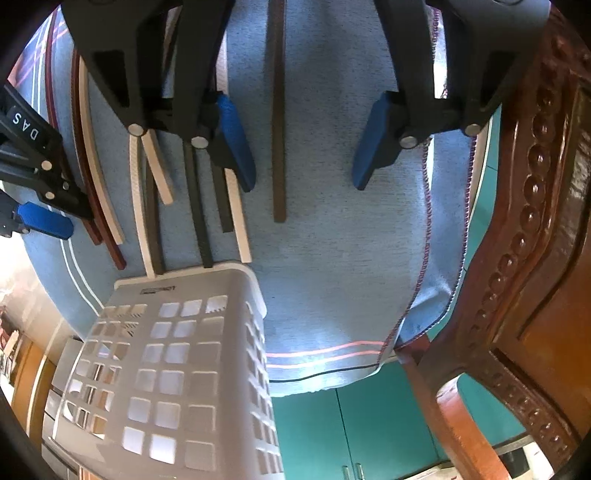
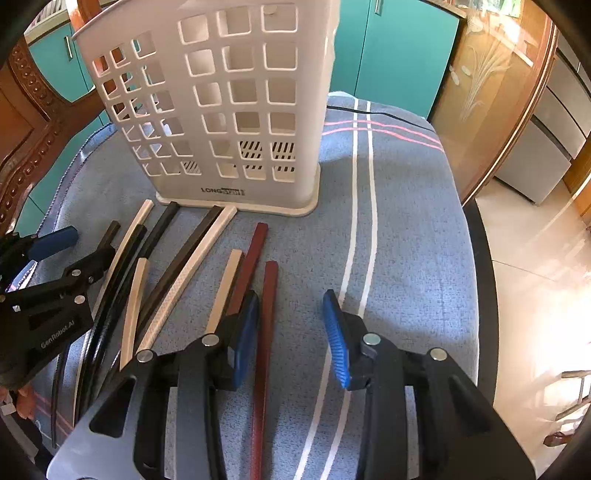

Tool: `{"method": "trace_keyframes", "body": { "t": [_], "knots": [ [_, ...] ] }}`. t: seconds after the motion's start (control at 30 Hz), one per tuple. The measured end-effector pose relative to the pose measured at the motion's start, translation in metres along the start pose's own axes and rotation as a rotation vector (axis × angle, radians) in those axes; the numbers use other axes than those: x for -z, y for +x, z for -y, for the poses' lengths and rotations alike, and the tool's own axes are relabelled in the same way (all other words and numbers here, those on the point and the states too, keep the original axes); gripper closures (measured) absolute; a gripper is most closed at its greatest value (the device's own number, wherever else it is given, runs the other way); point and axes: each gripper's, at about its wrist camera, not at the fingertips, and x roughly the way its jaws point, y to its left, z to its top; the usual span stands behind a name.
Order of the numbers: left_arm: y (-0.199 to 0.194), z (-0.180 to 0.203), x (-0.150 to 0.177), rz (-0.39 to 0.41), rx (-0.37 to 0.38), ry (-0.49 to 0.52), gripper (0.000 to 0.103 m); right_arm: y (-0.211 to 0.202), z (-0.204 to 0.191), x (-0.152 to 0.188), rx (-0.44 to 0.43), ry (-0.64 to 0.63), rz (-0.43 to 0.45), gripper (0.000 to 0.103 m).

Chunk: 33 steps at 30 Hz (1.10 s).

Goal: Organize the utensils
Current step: 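Grasp a dark chopstick with the left tool while the right tool grasps a dark red chopstick, then lift both held chopsticks and carry them over the white holder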

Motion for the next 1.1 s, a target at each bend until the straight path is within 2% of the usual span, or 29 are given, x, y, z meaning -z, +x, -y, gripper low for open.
{"method": "trace_keyframes", "body": {
  "t": [0.33, 0.47, 0.6, 0.67, 0.8, 0.87, 1.1],
  "knots": [
    [0.002, 0.002, 0.000, -0.001, 0.011, -0.004, 0.048, 0.002, 0.003, -0.002, -0.009, 0.011, -0.003, 0.066],
    [0.001, 0.000, 0.001, -0.006, 0.040, -0.018, 0.050, 0.002, 0.005, -0.001, -0.017, 0.013, -0.004, 0.066],
    [0.000, -0.001, 0.002, -0.008, 0.097, -0.023, 0.069, 0.003, 0.007, -0.002, -0.017, 0.022, -0.001, 0.068],
    [0.000, 0.002, 0.002, -0.005, 0.103, -0.012, 0.073, 0.002, 0.008, -0.001, -0.019, 0.030, 0.002, 0.073],
    [-0.001, 0.006, 0.003, -0.008, 0.133, -0.011, 0.087, 0.002, 0.012, -0.002, -0.020, 0.043, 0.008, 0.091],
    [-0.003, 0.007, 0.004, -0.010, 0.141, -0.016, 0.095, 0.002, 0.015, -0.003, -0.031, 0.053, 0.009, 0.094],
    [-0.013, -0.004, 0.003, 0.007, 0.193, -0.057, 0.096, -0.009, 0.025, -0.007, -0.083, 0.091, 0.054, 0.096]
  ]
}}
